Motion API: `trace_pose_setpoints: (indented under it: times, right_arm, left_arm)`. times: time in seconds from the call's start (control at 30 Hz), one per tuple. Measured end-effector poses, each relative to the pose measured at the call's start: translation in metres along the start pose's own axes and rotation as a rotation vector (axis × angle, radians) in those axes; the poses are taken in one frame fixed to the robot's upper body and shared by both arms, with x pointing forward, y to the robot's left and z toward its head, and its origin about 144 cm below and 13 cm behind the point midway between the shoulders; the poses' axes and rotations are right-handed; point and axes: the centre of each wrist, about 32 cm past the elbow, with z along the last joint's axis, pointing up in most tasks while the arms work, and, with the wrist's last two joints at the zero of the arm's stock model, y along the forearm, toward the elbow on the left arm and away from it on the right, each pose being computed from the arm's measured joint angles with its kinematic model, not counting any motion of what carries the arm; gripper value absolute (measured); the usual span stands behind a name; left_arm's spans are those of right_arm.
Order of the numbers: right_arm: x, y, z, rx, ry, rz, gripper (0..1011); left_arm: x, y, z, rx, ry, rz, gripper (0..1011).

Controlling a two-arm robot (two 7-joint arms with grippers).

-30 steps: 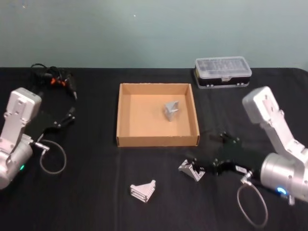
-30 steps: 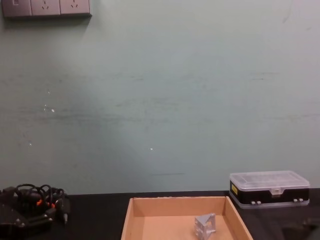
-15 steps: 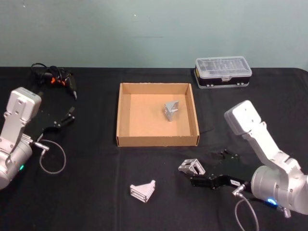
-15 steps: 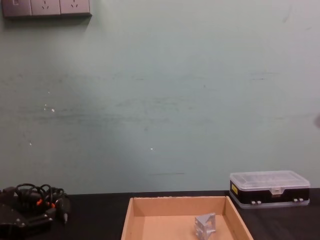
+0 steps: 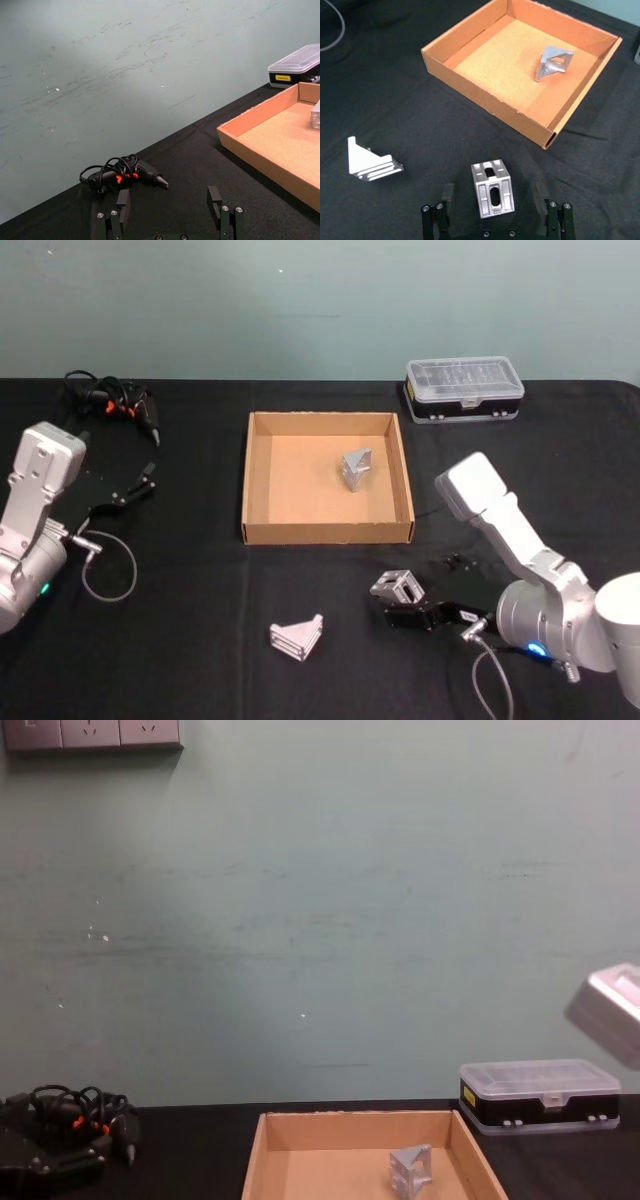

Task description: Use one hand to pick up the angle iron from the table and place it into the box.

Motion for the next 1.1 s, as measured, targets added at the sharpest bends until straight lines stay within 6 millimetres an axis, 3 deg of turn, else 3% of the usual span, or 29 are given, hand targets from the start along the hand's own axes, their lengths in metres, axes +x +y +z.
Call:
trace_pose_setpoints:
  times: [1.1]
  right_arm:
    - [0.010, 0.033, 0.002, 0.016, -0.016, 0.014, 1003]
  left_arm:
    - [0.000, 0.000, 0.000, 0.000, 0.000, 0.000, 1011]
